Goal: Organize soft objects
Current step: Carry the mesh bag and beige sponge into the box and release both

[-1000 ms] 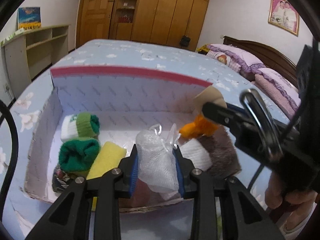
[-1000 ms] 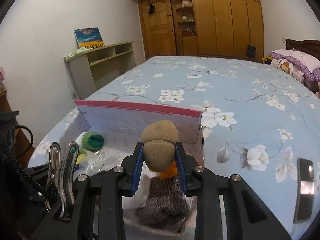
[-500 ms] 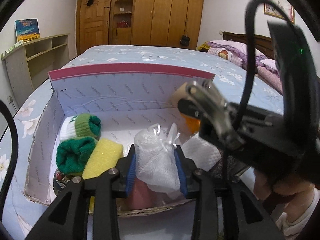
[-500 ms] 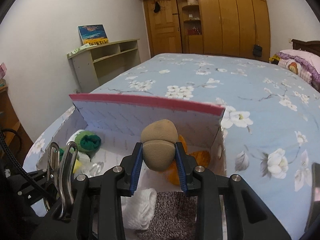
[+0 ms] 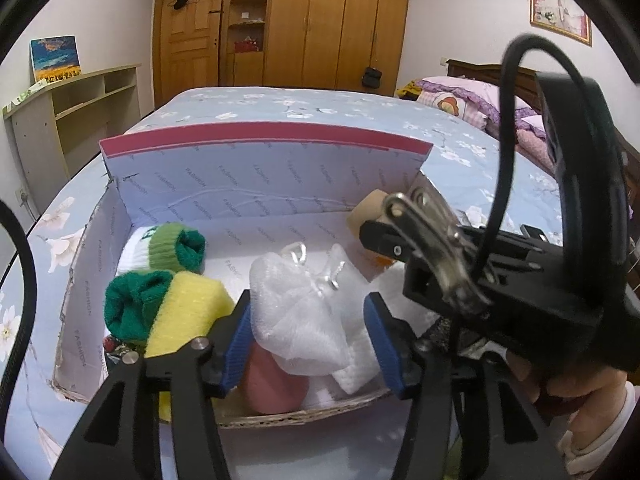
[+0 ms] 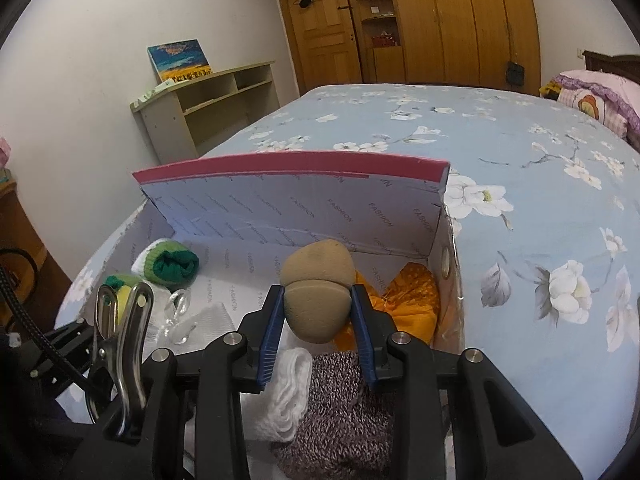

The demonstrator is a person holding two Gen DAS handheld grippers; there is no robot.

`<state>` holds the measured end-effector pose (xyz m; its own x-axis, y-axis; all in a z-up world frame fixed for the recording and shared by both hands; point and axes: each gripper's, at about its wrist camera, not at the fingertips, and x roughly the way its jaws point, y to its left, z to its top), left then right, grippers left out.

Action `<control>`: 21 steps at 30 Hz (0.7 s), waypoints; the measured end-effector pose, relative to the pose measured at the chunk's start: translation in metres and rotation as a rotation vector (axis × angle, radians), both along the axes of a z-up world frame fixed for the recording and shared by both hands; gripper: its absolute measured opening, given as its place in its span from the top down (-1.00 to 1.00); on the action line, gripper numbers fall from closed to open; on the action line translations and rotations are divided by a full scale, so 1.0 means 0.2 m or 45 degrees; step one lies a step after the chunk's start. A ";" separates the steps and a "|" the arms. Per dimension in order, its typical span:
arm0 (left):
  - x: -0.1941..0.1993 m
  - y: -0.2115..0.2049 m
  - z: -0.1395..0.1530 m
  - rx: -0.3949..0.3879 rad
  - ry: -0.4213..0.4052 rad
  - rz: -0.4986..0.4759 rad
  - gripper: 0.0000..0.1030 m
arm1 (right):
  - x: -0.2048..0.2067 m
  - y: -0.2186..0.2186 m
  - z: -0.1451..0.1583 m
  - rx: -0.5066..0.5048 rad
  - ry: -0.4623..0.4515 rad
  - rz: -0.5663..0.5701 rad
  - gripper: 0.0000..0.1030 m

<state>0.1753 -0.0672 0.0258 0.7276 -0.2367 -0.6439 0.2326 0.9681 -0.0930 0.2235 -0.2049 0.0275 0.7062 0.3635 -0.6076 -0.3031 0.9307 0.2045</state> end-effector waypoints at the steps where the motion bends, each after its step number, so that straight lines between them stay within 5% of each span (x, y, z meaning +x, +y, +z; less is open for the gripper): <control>1: 0.00 0.00 0.00 0.003 0.000 0.000 -0.12 | 0.00 -0.01 0.00 0.011 0.000 -0.002 0.33; 8: -0.02 0.02 0.02 -0.020 0.017 0.004 -0.12 | -0.03 -0.02 0.02 0.019 -0.009 -0.033 0.12; 21: -0.15 0.11 0.09 -0.050 0.010 0.019 -0.12 | -0.19 -0.07 0.17 0.068 -0.046 -0.044 0.09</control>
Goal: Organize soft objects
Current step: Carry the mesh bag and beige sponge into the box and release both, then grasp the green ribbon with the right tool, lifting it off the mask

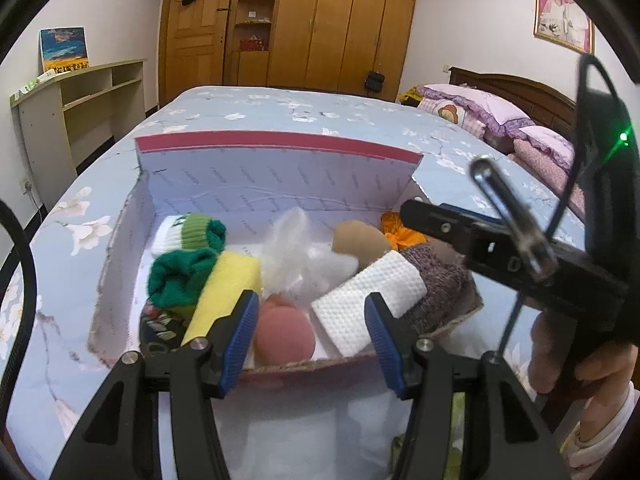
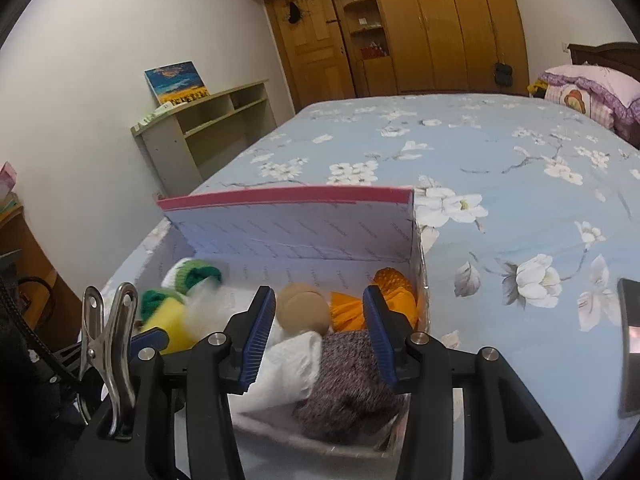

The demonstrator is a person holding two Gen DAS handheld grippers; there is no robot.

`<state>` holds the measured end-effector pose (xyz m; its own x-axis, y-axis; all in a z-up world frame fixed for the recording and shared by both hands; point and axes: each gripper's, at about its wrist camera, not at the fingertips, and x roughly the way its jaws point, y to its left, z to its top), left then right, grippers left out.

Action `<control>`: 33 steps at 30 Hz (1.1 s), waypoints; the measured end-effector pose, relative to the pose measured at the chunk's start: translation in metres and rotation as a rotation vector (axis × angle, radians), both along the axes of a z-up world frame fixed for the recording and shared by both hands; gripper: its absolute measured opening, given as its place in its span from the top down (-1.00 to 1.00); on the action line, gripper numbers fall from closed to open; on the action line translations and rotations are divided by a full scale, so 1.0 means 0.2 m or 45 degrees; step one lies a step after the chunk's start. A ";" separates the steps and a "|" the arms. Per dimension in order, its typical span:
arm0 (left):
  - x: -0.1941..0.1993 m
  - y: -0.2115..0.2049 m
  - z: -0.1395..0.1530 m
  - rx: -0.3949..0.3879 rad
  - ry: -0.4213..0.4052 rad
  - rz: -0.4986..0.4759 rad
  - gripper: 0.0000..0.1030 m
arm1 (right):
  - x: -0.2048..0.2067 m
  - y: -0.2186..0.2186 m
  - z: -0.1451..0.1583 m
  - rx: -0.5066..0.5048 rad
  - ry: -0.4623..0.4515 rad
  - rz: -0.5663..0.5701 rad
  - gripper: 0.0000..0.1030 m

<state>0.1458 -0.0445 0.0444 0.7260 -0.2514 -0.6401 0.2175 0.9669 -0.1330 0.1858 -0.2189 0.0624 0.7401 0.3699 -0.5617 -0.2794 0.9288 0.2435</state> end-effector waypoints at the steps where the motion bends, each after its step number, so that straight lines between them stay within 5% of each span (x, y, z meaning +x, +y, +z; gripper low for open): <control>1: -0.01 0.01 0.01 0.000 -0.003 0.000 -0.12 | -0.02 0.00 0.01 0.003 -0.007 0.002 0.09; 16: -0.24 0.11 0.09 -0.004 -0.024 0.017 -0.12 | -0.35 0.02 0.09 0.025 -0.014 0.042 0.09; 33: -0.51 0.18 0.01 -0.022 0.039 0.062 -0.12 | -0.64 0.13 -0.09 -0.079 0.105 0.141 0.09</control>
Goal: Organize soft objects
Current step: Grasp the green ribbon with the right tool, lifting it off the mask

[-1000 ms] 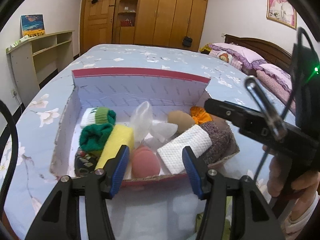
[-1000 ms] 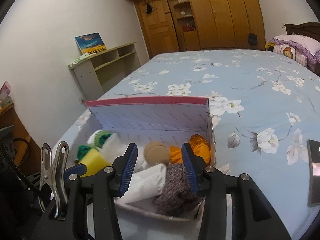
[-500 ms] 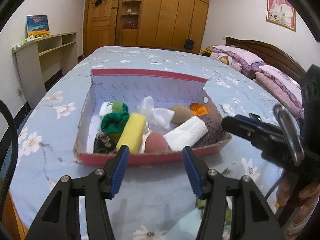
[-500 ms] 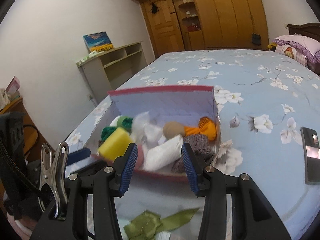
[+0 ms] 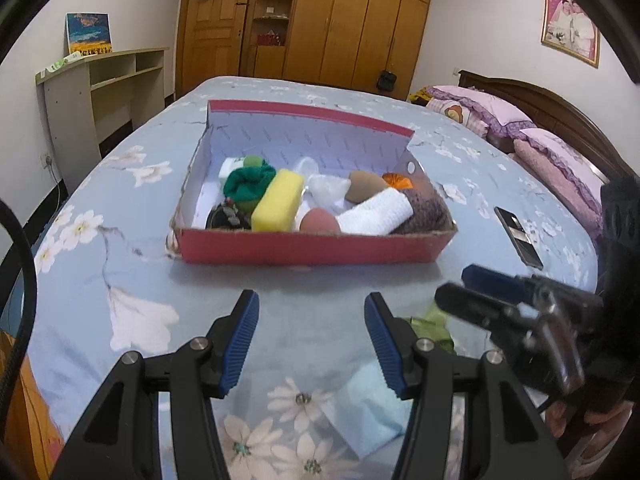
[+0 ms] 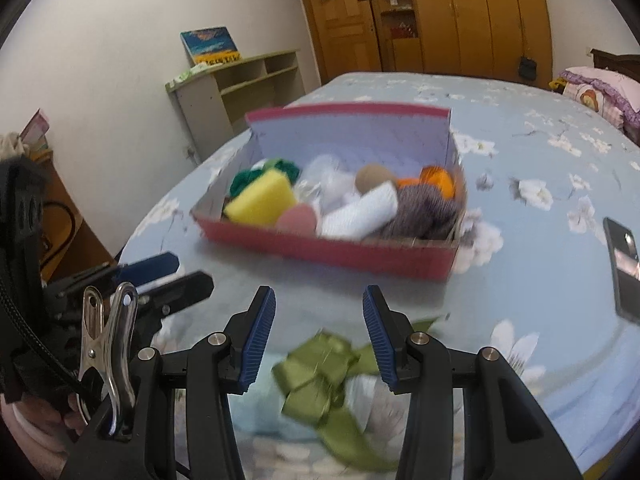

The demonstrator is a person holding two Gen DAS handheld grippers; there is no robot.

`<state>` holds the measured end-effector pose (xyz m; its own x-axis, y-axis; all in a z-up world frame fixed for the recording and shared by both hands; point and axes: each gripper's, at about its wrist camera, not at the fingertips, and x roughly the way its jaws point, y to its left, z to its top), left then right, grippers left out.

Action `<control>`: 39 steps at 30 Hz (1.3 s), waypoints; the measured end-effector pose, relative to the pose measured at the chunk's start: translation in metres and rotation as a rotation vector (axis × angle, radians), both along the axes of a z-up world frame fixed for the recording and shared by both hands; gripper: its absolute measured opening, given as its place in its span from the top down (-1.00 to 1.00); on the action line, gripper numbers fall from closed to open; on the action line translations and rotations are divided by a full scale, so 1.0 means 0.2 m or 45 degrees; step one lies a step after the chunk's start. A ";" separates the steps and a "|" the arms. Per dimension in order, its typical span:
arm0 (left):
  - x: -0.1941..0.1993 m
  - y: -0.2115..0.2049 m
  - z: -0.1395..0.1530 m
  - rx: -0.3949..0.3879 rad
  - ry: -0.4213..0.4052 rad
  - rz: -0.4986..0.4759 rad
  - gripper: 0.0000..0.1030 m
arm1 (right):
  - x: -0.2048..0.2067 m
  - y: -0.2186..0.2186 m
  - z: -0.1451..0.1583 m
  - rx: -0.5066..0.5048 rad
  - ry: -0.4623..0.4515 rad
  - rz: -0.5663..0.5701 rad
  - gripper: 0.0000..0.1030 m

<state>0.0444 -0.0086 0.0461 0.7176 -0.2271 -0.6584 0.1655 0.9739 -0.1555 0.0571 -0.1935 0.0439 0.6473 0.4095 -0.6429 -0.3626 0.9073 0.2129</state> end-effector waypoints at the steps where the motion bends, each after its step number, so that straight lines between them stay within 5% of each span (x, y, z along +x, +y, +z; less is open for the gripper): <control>1: -0.01 0.00 0.00 0.002 0.000 0.001 -0.12 | -0.01 0.00 -0.02 0.000 0.010 0.003 0.09; 19: -0.02 0.04 -0.12 -0.005 0.078 0.010 -0.12 | -0.03 0.05 -0.23 -0.050 0.159 -0.013 0.10; 28: -0.01 0.04 -0.13 -0.018 0.095 -0.012 -0.12 | -0.06 0.04 -0.21 -0.093 0.075 -0.041 0.67; 39: -0.05 -0.14 -0.14 -0.022 0.155 -0.233 -0.16 | -0.08 -0.13 -0.12 -0.063 0.012 -0.148 0.71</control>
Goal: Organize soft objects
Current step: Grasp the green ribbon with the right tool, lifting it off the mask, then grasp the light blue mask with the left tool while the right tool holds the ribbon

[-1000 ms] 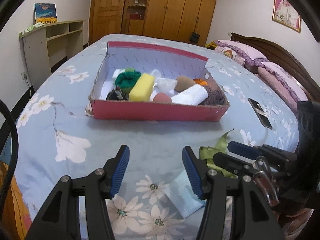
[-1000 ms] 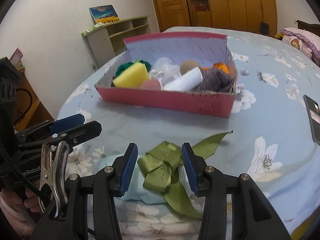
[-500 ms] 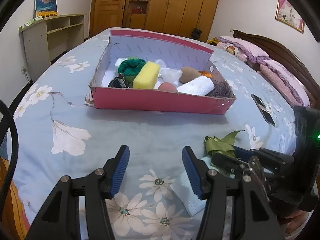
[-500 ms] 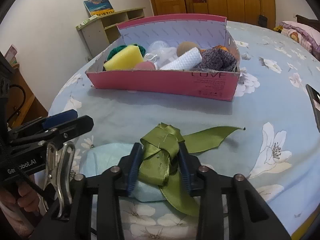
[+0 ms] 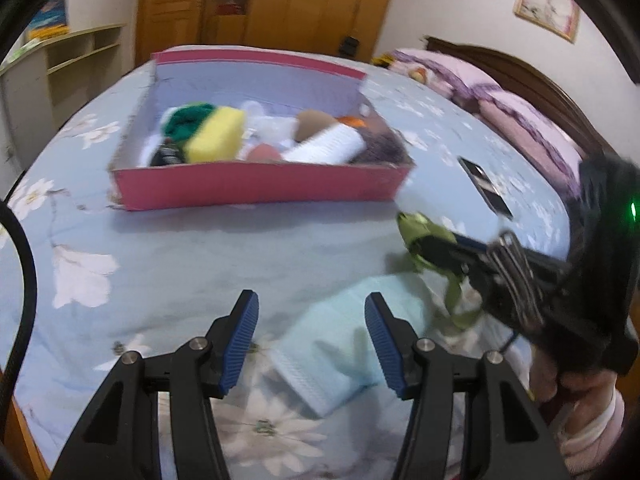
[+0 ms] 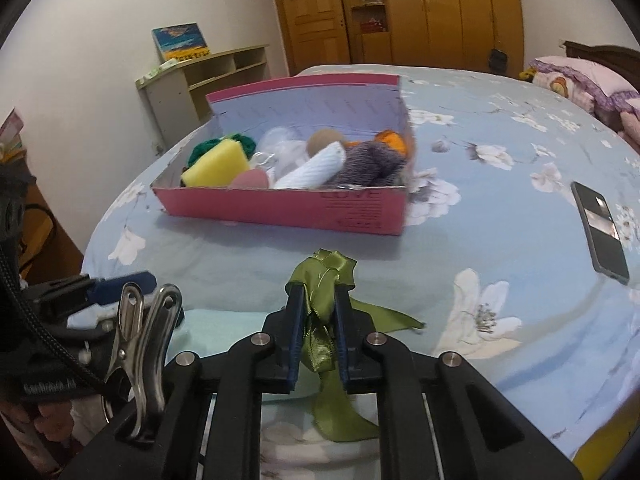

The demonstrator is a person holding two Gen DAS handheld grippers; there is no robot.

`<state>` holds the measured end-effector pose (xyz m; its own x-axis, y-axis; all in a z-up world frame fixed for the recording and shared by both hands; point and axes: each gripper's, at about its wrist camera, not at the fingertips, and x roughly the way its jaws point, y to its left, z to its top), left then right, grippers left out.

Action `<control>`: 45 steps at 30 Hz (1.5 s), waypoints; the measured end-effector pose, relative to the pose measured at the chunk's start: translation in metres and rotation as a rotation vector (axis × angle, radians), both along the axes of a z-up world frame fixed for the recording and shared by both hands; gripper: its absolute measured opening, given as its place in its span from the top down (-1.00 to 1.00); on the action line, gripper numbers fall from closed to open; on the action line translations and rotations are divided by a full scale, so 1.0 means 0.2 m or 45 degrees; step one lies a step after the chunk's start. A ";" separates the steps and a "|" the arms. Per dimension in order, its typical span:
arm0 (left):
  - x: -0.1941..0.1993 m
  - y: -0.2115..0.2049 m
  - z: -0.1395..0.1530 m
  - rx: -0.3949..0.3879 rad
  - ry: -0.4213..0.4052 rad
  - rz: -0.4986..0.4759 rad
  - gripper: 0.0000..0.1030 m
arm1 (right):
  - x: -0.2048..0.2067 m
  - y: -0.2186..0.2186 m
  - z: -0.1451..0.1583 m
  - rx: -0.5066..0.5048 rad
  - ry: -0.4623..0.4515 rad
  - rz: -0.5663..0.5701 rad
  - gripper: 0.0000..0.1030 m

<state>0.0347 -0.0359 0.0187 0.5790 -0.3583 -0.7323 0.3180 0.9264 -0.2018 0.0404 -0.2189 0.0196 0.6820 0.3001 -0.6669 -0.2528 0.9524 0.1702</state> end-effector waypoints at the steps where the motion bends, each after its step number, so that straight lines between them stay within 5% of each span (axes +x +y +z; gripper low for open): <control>1: 0.00 -0.02 0.00 0.010 0.008 -0.023 -0.20 | 0.00 -0.01 0.00 0.007 0.000 -0.010 0.71; 10: -0.05 -0.23 -0.09 0.175 0.047 -0.185 -0.41 | -0.01 -0.08 -0.01 0.065 -0.010 -0.016 0.70; 22: -0.01 -0.33 -0.16 0.328 0.014 -0.144 -0.41 | -0.02 -0.20 -0.07 0.186 -0.011 -0.072 0.70; 38: -0.06 -0.32 -0.13 0.296 -0.035 -0.172 0.15 | -0.02 -0.22 -0.09 0.227 -0.006 -0.083 0.70; 45: -0.05 -0.24 -0.07 0.224 -0.048 -0.106 0.21 | -0.03 -0.22 -0.08 0.230 -0.022 -0.080 0.70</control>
<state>0.0240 -0.0844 0.0049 0.5808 -0.2743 -0.7664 0.3990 0.9166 -0.0257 0.0337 -0.2628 0.0036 0.7140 0.3706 -0.5940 -0.1983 0.9207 0.3361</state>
